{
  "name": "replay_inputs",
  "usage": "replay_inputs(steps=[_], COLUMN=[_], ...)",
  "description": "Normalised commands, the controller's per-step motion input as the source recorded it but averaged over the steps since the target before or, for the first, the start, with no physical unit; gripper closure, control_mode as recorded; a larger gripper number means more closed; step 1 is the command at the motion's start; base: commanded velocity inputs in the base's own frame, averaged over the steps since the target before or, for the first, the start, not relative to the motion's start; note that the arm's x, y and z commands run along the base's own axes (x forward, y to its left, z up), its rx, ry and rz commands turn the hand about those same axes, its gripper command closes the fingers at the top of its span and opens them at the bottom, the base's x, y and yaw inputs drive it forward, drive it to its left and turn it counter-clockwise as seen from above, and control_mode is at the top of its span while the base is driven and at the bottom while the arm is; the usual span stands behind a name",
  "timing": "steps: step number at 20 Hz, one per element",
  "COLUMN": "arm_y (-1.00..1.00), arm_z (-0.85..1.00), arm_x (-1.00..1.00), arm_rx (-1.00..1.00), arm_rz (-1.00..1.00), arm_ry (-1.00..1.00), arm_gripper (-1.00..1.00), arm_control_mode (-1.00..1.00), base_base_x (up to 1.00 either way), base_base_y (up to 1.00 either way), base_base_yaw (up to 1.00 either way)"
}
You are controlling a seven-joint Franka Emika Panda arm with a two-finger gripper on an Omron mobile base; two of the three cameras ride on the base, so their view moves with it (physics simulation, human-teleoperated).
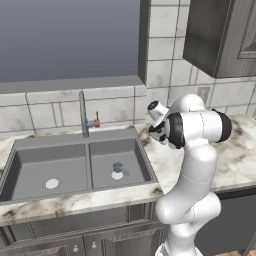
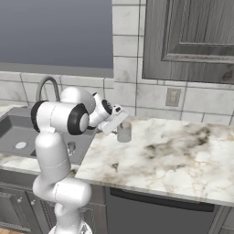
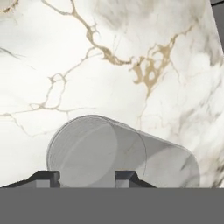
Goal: Move any existing items from the left basin to the right basin for drying. Then move the glass cup from the counter to the left basin of the sink for washing.
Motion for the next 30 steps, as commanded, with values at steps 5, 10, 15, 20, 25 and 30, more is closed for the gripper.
replay_inputs(steps=[5,10,15,20,25,30], arm_y=[-0.02,0.00,0.02,0.24,0.63,0.82], arm_z=[-0.24,-0.04,0.22,0.58,0.75,0.66], arm_x=[-0.21,-0.33,-0.38,-0.56,-0.52,-0.50], arm_rx=[0.05,0.12,0.14,0.19,0.12,0.11], arm_rz=[0.00,0.00,0.00,0.02,0.08,0.14], arm_ry=[0.00,0.00,0.00,0.05,0.13,0.15], arm_gripper=[1.00,1.00,1.00,1.00,1.00,1.00], arm_control_mode=[-1.00,-1.00,-1.00,-1.00,-1.00,-1.00], base_base_x=[0.00,0.00,0.00,0.00,0.00,0.00], base_base_y=[0.00,0.00,0.00,0.00,0.00,0.00], base_base_yaw=[0.00,0.00,0.00,0.00,0.00,0.00])
